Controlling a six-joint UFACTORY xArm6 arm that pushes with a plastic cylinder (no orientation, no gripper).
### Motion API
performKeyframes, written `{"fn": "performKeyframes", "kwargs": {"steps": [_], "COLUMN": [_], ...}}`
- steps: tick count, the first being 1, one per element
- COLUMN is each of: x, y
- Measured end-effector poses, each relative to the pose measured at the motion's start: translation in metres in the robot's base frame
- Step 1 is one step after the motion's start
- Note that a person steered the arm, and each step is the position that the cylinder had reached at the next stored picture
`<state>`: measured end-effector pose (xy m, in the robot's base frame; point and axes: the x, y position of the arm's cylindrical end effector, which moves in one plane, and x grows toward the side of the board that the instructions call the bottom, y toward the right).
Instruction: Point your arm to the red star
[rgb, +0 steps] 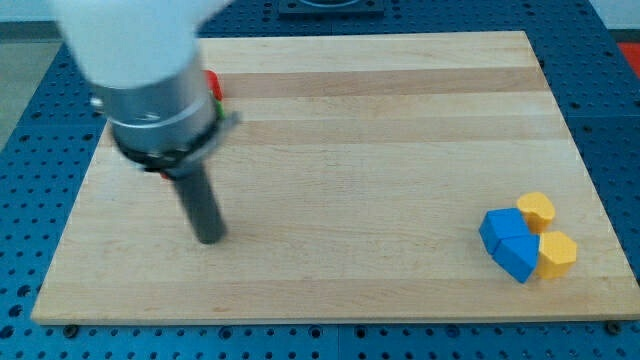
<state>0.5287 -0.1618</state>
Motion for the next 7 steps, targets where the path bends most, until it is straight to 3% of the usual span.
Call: {"fn": "performKeyframes", "kwargs": {"steps": [2, 3, 4, 5, 7], "x": [-0.013, -0.046, -0.11, -0.11, -0.094], "y": [-0.089, -0.091, -0.084, -0.084, -0.03]}}
